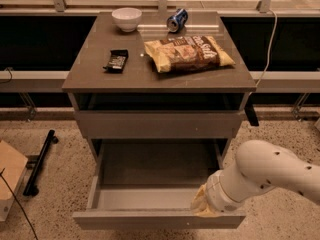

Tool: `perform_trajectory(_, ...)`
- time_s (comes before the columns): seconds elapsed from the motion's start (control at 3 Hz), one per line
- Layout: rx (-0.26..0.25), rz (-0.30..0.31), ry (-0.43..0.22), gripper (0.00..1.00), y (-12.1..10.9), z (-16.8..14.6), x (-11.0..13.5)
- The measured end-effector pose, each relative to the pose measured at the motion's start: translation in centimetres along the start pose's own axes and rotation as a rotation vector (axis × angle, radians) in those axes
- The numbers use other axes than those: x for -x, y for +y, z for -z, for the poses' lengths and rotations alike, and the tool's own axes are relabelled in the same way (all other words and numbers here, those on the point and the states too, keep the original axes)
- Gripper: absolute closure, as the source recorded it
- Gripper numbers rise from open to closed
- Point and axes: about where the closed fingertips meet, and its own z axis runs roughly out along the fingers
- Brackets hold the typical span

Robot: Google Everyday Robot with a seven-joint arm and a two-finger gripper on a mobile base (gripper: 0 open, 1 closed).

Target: Close middle drawer

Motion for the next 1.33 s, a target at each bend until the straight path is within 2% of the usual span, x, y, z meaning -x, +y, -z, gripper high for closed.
perform_trajectory(0.67, 0.057, -0.003, -0.052, 1.0, 0.6, -6.5, -2.6)
perform_trajectory(1.33, 0.111, -0.062, -0.1, 1.0, 1.1, -11.4, -5.7)
